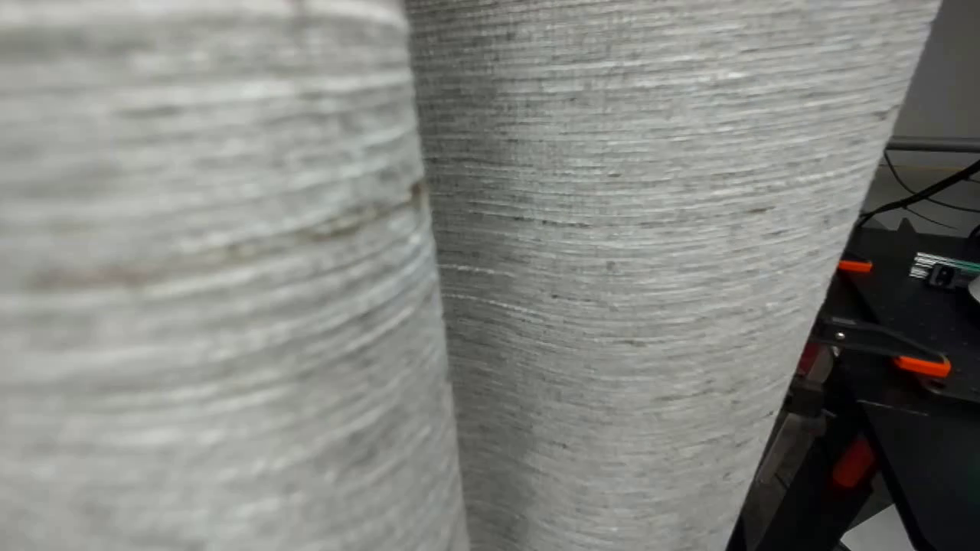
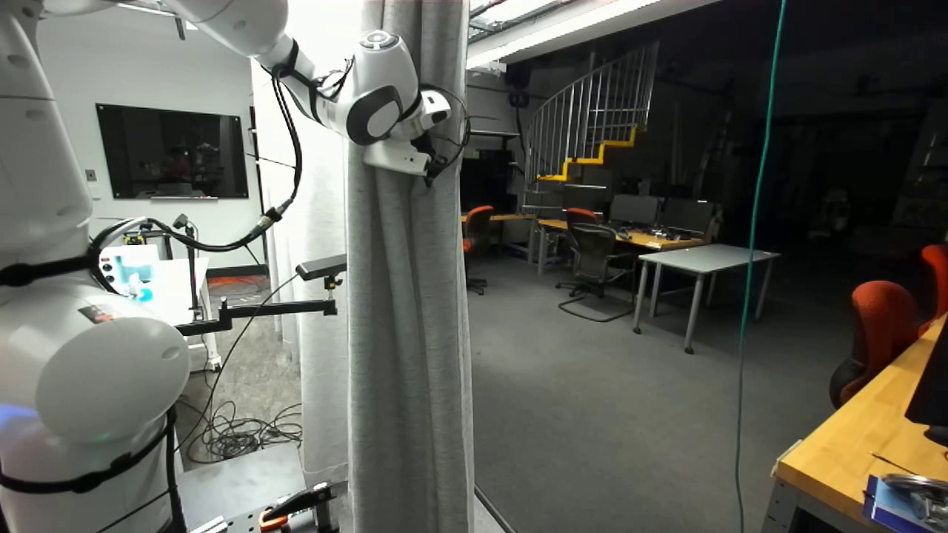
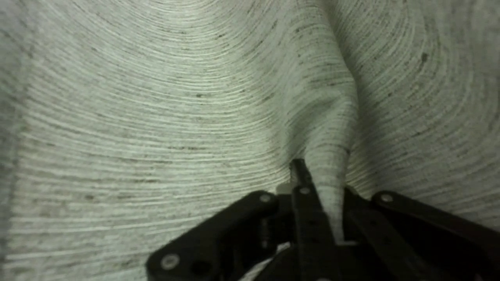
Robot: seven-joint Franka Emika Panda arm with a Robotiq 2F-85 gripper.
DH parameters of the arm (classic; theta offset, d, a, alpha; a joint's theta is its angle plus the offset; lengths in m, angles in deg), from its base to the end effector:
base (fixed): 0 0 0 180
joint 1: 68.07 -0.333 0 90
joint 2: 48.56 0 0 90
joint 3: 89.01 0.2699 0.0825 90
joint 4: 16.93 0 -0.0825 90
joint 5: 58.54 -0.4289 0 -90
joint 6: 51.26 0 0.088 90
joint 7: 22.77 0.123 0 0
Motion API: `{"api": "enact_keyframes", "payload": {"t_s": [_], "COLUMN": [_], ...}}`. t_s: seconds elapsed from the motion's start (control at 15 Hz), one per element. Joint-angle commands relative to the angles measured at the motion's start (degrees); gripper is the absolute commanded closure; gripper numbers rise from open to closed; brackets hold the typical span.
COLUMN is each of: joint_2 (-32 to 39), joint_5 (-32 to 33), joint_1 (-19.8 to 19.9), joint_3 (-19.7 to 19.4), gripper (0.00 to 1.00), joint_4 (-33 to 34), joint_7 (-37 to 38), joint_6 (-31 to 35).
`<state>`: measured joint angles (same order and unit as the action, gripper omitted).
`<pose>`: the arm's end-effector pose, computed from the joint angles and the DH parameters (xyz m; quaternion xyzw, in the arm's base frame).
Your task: Slide the curtain to the left
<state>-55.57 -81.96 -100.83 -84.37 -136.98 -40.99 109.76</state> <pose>0.5061 0.3669 0.4987 -0.8604 -0.2878 -0.3708 0.1983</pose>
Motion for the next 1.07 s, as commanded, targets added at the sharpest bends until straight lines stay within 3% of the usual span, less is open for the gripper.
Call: {"api": "enact_keyframes", "payload": {"t_s": [0.0,0.53,0.6,1.0], "joint_2": [3.60,3.34,3.32,3.17], "joint_5": [4.13,10.29,10.29,15.00], "joint_1": [1.20,3.60,7.36,12.14], "joint_3": [0.79,1.06,4.59,8.48], "gripper": [1.00,1.00,1.00,1.00], "joint_4": [-4.38,-4.83,-4.71,-4.78], "joint_7": [3.51,9.28,9.44,13.51], "joint_6": [-0.19,-0.26,-0.49,-0.60]}}
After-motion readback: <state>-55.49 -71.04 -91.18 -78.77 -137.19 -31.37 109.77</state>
